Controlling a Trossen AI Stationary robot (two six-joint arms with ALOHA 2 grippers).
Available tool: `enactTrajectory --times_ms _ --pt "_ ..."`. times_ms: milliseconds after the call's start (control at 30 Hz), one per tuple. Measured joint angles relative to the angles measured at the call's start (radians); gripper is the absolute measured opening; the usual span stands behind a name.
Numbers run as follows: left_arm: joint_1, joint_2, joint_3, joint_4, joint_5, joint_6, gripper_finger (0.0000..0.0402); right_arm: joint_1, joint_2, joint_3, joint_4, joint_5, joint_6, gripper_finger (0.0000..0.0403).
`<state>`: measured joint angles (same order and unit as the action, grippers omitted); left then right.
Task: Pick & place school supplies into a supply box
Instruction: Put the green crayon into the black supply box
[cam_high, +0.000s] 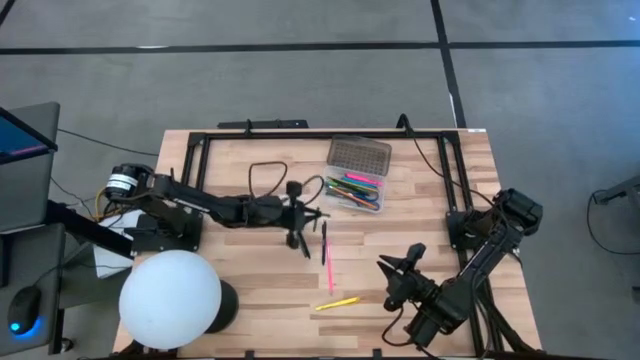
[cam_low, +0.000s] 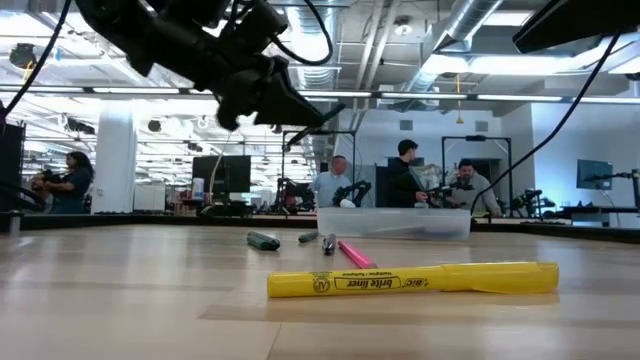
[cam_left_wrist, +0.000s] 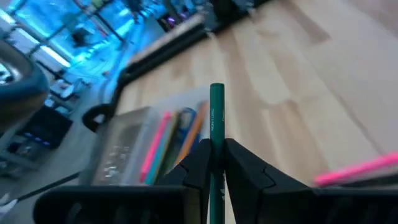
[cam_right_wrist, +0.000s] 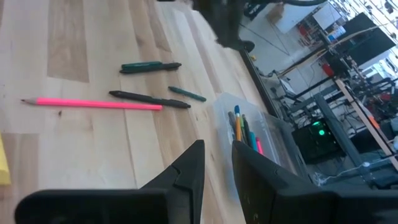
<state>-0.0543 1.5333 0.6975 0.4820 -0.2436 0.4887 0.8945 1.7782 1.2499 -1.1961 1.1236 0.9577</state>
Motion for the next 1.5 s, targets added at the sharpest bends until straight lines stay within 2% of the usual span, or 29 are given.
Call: enactTrajectory --times_ms 233,500,633,767,867,1067,1233,1500 --pt "0.093 0.018 0.001 0.105 0.146 0.000 0.0034 -0.003 0.000 0.000 0.003 0.000 -0.023 0.0075" --pt "0.159 0.140 0.015 0.278 0.160 0.065 0.0034 -0.003 0.000 0.000 0.003 0.000 -0.023 0.0075" --pt "0.196 0.216 0.086 0.290 0.190 0.066 0.0034 -0.003 0.000 0.000 0.003 0.000 -0.023 0.0075" --pt "0.223 0.313 0.174 0.273 0.240 0.054 0.0034 -0.003 0.000 0.000 0.003 -0.001 -0.023 0.0075" --pt "0.236 0.391 0.253 0.252 0.239 0.053 0.0034 -0.003 0.000 0.000 0.003 -0.002 -0.023 0.0075" --pt "0.255 0.510 0.397 0.098 0.215 0.051 0.0034 0.000 0.000 -0.002 0.005 -0.031 -0.023 0.0075" --pt "0.259 0.533 0.459 -0.025 0.157 0.043 0.0034 0.000 0.000 -0.029 0.008 -0.053 -0.023 0.0075" --pt "0.259 0.533 0.459 -0.029 0.158 0.043 0.0047 -0.007 0.000 -0.040 0.016 -0.055 -0.023 0.0075"
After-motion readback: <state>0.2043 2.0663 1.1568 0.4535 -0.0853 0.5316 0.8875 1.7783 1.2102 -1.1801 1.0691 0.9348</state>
